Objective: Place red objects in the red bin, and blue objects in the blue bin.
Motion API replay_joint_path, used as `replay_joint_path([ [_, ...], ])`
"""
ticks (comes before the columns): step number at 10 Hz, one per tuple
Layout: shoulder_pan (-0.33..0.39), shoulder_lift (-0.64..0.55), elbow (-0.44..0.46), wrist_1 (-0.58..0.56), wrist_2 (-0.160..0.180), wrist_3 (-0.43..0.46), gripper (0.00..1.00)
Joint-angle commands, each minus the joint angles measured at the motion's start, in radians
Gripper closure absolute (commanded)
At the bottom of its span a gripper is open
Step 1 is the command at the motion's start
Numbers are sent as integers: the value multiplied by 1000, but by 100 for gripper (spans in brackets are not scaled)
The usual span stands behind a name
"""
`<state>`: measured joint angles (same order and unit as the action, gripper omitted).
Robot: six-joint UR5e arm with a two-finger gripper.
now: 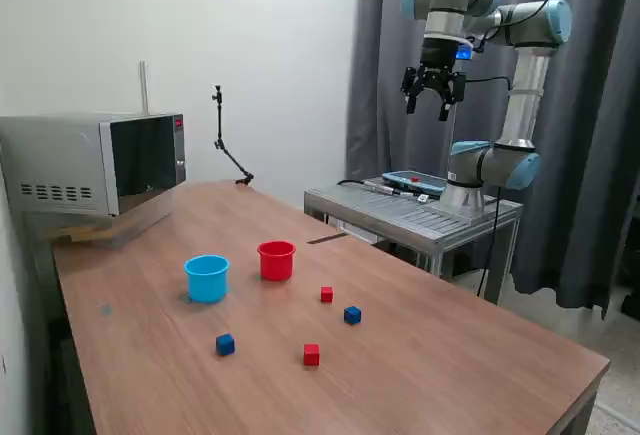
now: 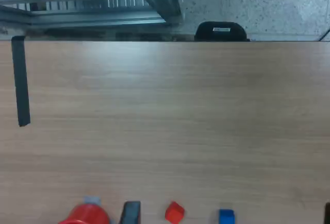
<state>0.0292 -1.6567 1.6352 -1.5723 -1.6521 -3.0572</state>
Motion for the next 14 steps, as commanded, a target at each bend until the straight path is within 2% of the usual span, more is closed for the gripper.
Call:
replay_joint_path([
  [1, -2, 9, 0, -23, 3, 2, 0],
  [14, -2, 6, -3, -37, 2, 8, 0],
])
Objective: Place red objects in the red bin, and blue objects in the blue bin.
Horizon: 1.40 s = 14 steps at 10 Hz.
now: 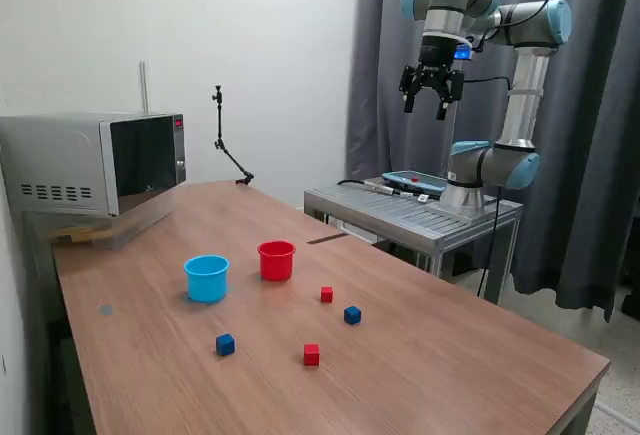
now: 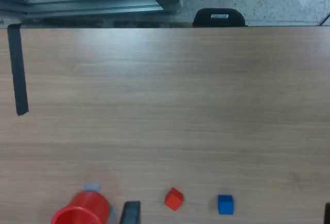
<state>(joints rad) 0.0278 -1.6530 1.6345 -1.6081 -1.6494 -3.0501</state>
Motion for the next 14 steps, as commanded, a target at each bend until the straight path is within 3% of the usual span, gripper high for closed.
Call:
replay_joint_path([
  [1, 0, 2, -4, -1, -1, 1, 0],
  [11, -17, 80, -27, -92, -15, -1, 0],
  [14, -51, 168, -110, -151, -15, -10, 0],
])
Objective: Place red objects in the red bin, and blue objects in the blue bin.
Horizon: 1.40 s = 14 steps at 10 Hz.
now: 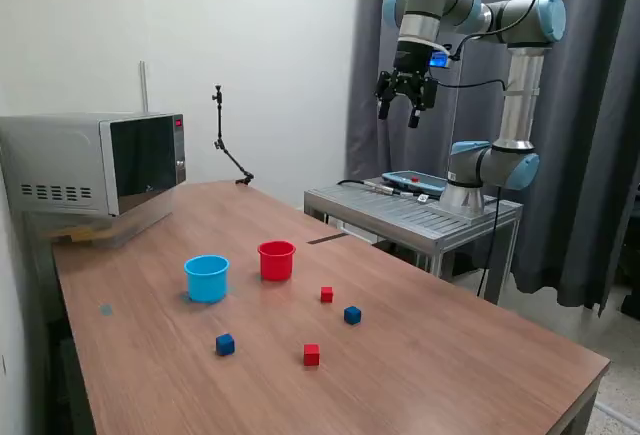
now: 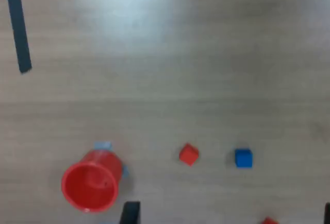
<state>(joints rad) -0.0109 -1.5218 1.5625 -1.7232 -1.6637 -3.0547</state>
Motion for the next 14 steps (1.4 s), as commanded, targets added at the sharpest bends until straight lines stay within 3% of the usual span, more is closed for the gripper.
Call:
replay_joint_path([
  [1, -14, 55, -53, -67, -1, -12, 0],
  [5, -14, 198, -188, -75, 18, -64, 0],
  [7, -12, 264, -222, -110, 67, -82, 0],
  [11, -12, 368, -298, -165, 81, -110, 0],
  [13, -12, 413, -317, -209, 131, -128, 0],
  [14, -12, 440, -332, -219, 131, -130, 0],
])
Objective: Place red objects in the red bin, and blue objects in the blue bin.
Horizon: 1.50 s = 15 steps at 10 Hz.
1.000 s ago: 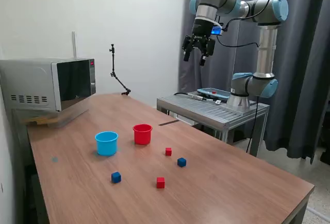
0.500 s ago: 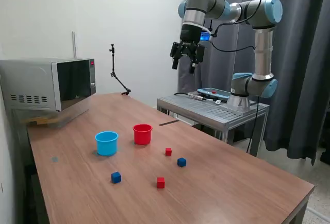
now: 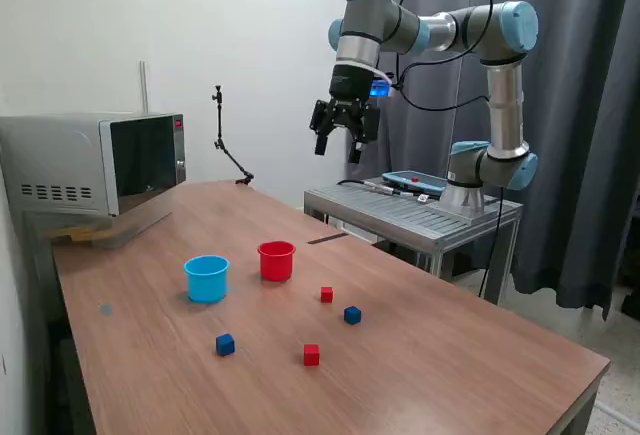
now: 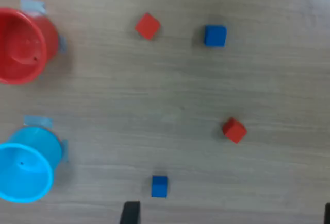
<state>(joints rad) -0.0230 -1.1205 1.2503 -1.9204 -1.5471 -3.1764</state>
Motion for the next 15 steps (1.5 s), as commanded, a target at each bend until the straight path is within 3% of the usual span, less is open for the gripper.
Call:
replay_joint_path([
  [1, 0, 66, -38, -28, 18, -8, 0],
  [4, -1, 189, -150, -28, 70, -8, 0],
  [15, -40, 476, -440, -28, 71, -7, 0],
])
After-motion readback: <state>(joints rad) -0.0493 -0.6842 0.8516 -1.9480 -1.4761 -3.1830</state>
